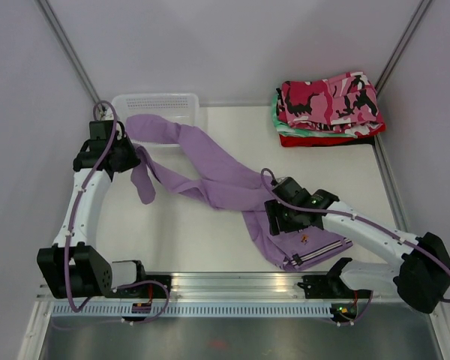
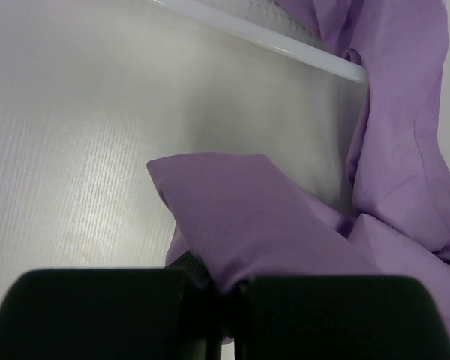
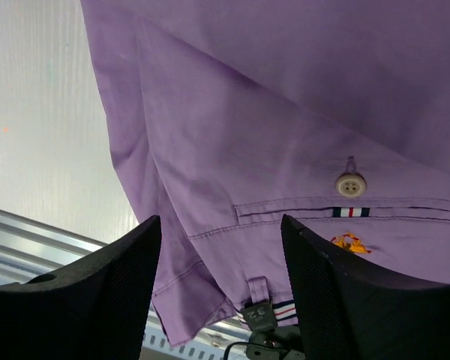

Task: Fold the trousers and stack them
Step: Flatten the trousers out

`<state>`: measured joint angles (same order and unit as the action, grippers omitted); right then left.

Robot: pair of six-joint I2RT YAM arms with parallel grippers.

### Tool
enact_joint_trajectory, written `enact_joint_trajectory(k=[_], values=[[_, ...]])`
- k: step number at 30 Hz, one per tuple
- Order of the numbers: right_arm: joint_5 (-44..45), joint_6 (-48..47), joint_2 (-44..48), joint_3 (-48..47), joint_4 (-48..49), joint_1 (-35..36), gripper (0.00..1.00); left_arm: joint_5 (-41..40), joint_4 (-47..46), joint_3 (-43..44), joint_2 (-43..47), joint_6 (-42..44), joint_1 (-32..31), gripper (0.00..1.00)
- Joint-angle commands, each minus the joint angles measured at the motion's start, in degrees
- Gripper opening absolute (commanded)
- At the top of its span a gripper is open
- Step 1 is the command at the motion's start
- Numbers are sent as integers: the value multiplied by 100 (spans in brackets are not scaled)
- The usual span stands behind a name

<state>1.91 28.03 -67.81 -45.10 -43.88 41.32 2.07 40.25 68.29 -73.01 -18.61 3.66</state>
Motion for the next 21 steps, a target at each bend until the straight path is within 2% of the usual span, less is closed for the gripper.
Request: enact_joint_trajectory(k=[1, 5, 10, 13, 16, 17, 18, 19, 20, 21], values=[[634, 466, -258, 1, 257, 227, 72, 127, -246, 307, -55, 24, 12, 2], [653, 510, -593, 45, 502, 447, 72, 92, -184, 430, -73, 77, 12, 2], [678, 616, -768, 98, 758, 684, 77, 110, -184, 545, -99, 51, 12, 2], [705, 590, -909, 177, 811, 737, 74, 57, -175, 659, -108, 51, 12, 2], [898, 572, -918, 160, 776, 737, 49, -13, -97, 869, -125, 51, 12, 2], [1142, 546, -918, 81, 662, 746, 35, -22, -79, 914, -117, 42, 12, 2], [1301, 528, -892, 20, 583, 737, 29, -39, -61, 1001, -108, 50, 12, 2], [1442, 511, -874, -42, 504, 746, 12, -31, -35, 1054, -73, 42, 12, 2], [1565, 458, -857, -147, 442, 746, 2, -39, 0, 1107, -55, 50, 12, 2], [1741, 431, -796, -218, 320, 737, 0, -57, 70, 1229, -20, 59, 12, 2]])
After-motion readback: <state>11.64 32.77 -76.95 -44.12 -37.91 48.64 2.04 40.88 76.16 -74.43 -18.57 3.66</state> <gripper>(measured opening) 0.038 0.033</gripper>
